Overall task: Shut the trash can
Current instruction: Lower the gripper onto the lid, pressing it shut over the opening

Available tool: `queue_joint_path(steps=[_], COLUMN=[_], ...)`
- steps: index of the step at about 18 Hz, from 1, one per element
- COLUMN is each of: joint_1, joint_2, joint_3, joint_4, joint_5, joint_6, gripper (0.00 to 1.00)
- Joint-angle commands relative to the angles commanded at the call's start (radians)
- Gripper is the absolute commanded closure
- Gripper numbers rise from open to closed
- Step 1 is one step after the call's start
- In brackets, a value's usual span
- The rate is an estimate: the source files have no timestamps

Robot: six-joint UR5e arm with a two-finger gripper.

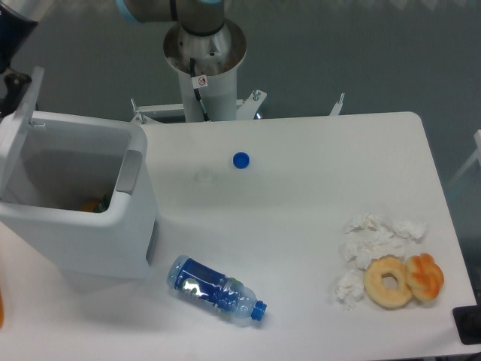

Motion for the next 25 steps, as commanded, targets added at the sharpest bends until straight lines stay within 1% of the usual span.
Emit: queue_joint_path(steps=[1,4,10,11,14,19,22,25], joint_1=[0.003,0.020,0.057,0.060,0.061,0.083,0.104,0.114], joint_2=[0.000,0.008,0.011,0.018,0.020,0.018,0.017,0.021], joint_3=[-0.002,-0.032,-0.043,-0.052,-0.067,-0.094,-0.097,-0.118], joint_4=[-0.002,-0.003,-0.006,-0.005,-0.008,-0.008,-0.009,-0.009], joint_5=[0.008,0.028,0.037,0.037,0.043,0.044,0.043,0.055], joint_6=[0.011,0.051,0.060,0.061,0.123,0.146,0.163,0.178], gripper=[0.00,0.00,0.00,0.00,0.00,0.00,0.00,0.00])
